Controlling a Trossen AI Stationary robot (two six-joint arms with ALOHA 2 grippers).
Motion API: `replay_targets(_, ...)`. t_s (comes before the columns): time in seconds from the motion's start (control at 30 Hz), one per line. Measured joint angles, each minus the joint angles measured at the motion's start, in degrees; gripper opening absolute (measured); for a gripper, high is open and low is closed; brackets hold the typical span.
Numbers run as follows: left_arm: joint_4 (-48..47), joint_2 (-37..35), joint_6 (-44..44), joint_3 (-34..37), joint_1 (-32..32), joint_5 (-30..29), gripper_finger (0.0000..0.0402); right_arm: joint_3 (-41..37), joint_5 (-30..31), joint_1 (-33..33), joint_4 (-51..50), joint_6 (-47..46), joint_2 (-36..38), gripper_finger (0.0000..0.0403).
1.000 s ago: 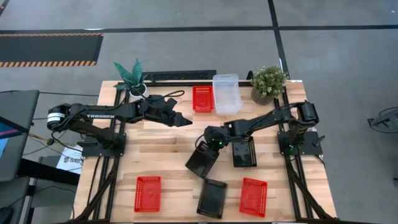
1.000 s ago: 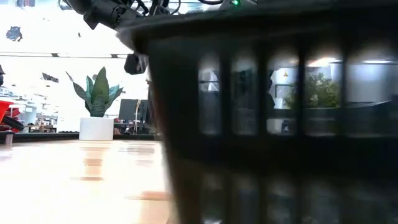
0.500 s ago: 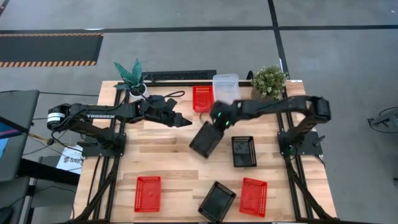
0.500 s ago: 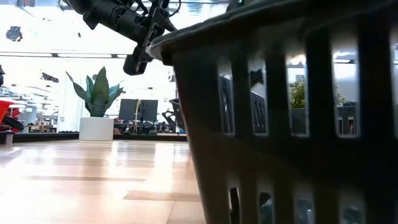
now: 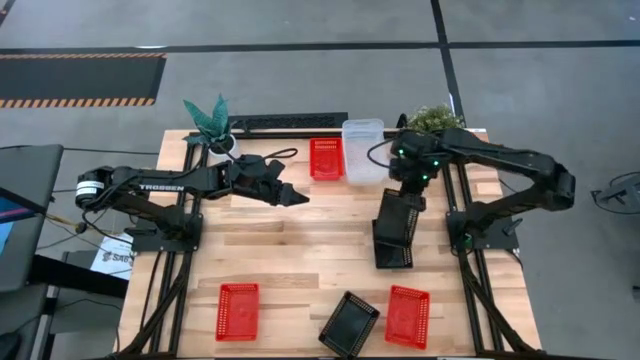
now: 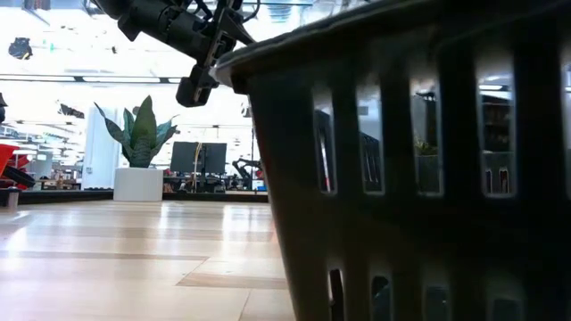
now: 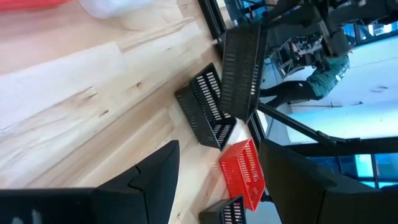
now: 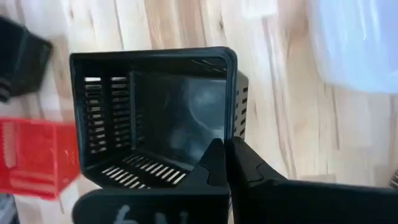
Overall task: Stack baskets by color
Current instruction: Stack the left black bin on the right black bin
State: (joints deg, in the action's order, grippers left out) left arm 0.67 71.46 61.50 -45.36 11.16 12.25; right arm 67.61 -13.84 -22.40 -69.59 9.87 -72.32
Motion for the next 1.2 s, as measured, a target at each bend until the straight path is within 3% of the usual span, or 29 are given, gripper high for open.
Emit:
replay_targets(0.2,-0.14,0.00,0.20,0.00,0.02,-0.87,0.0209,-4.07,-5.57,0.43,1.66,1.89,-0.14,0.0001)
replay_targets(0.47,-0.35,0.00,0.20,0.00,0.02,-1.17,0.0209,-7.04,-5.51,4.95,4.44,4.07,-0.29,0.0001)
replay_targets(0.87,-1.46,0.00,0.65,0.04,0.02,-2.42,0.0209,-7.02,-4.14,8.63,6.22,9.93,-7.56,0.0003)
replay_targets(1.2,-1.39,0.00,0.79,0.04,0.02,-2.42,0.0209,-6.97,-5.78,10.73,5.88,15.96,-9.86,0.0027)
